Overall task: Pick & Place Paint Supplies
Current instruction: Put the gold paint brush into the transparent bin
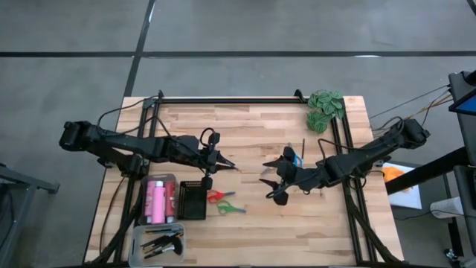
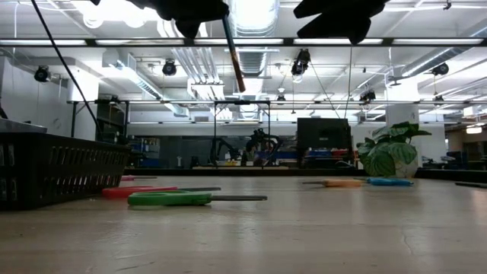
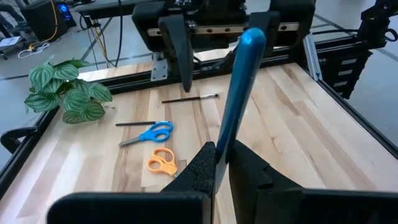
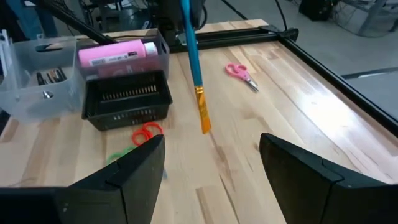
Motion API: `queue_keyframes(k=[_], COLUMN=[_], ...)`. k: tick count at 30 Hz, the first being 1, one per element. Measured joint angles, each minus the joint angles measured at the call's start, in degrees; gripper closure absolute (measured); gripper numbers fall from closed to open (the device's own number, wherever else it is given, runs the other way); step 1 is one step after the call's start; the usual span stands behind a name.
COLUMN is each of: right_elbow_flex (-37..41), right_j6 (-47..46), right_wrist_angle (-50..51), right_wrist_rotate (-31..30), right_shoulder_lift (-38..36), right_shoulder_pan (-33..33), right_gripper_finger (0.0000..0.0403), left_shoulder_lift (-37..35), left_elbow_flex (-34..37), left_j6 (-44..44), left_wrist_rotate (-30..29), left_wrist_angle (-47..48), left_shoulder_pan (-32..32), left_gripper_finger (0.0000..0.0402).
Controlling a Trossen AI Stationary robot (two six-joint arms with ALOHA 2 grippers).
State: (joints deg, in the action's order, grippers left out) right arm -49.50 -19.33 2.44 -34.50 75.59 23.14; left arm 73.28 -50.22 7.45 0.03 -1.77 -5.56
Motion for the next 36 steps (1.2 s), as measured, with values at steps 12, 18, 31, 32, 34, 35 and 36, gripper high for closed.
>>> queue_keyframes(k=[12, 18, 31, 32, 34, 35, 36], right_elbow_flex=[0.0, 0.0, 0.0, 0.0, 0.0, 0.0, 0.0], right_j6=[0.2, 0.2, 0.2, 0.2, 0.2, 0.2, 0.2], right_wrist_angle=[0.3, 0.3, 0.3, 0.3, 0.3, 0.3, 0.3], right_wrist_rotate=[0.1, 0.1, 0.1, 0.1, 0.1, 0.1, 0.1], right_shoulder_lift=[1.4, 1.4, 1.4, 1.4, 1.4, 1.4, 1.4], right_shoulder_pan=[0.0, 0.0, 0.0, 0.0, 0.0, 0.0, 0.0], right_gripper_finger=[0.0142, 0.0142, 0.0142, 0.0142, 0.0142, 0.0142, 0.0142], left_shoulder_lift=[0.0, 0.0, -0.1, -0.1, 0.0, 0.0, 0.0], left_elbow_flex=[-0.7, -8.6, -26.2, -26.5, -26.6, -26.6, -26.3], left_j6=[-1.3, -14.4, -55.5, -58.4, -65.7, -69.9, -73.4], left_wrist_rotate=[-1.3, -5.4, -4.2, -3.0, -0.7, 0.1, 0.8], left_wrist_angle=[2.3, 21.3, 67.7, 70.0, 74.2, 75.7, 76.2], left_shoulder_pan=[0.0, -0.8, -9.5, -10.6, -13.3, -14.9, -16.6], left_gripper_finger=[0.0378, 0.0378, 0.0378, 0.0378, 0.0378, 0.0378, 0.0378])
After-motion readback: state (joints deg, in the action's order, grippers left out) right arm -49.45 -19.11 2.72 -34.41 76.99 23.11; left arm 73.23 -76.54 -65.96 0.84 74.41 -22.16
